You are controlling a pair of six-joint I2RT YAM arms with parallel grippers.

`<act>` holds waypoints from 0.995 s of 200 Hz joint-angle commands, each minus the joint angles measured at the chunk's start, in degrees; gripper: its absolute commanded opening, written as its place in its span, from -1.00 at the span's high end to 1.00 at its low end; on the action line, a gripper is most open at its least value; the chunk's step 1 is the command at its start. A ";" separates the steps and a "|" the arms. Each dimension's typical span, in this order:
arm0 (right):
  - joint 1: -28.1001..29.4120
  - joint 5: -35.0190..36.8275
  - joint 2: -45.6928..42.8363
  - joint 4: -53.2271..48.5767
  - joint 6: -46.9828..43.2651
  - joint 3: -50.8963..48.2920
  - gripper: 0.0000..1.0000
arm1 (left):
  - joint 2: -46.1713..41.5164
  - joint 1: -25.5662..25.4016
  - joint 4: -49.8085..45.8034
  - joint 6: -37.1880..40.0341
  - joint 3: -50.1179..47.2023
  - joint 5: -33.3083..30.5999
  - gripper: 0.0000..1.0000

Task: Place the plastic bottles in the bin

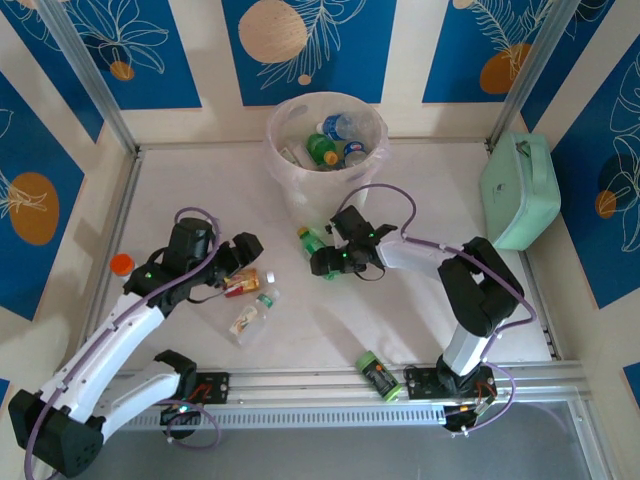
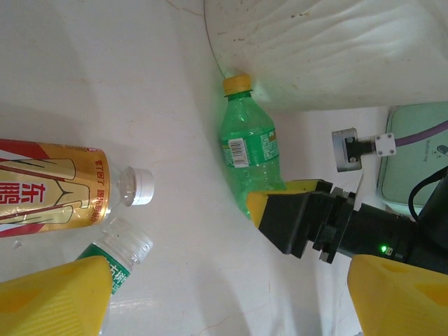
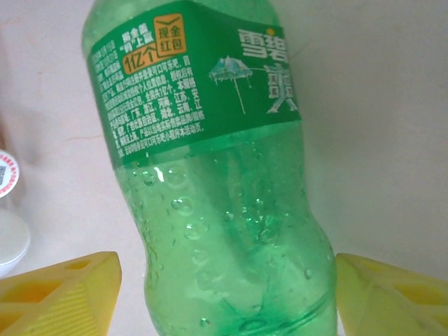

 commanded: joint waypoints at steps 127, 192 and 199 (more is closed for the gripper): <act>3.47 1.97 -2.46 -5.58 -0.35 2.64 0.07 | -0.65 1.87 0.63 -0.22 0.45 1.94 -0.81; 9.75 3.67 -16.16 -8.77 2.87 0.56 0.14 | 3.45 2.14 9.58 -4.26 0.28 7.27 -0.79; 10.45 3.67 -17.36 -9.02 3.15 0.84 0.15 | 3.90 2.14 11.15 -4.78 0.19 8.00 -0.77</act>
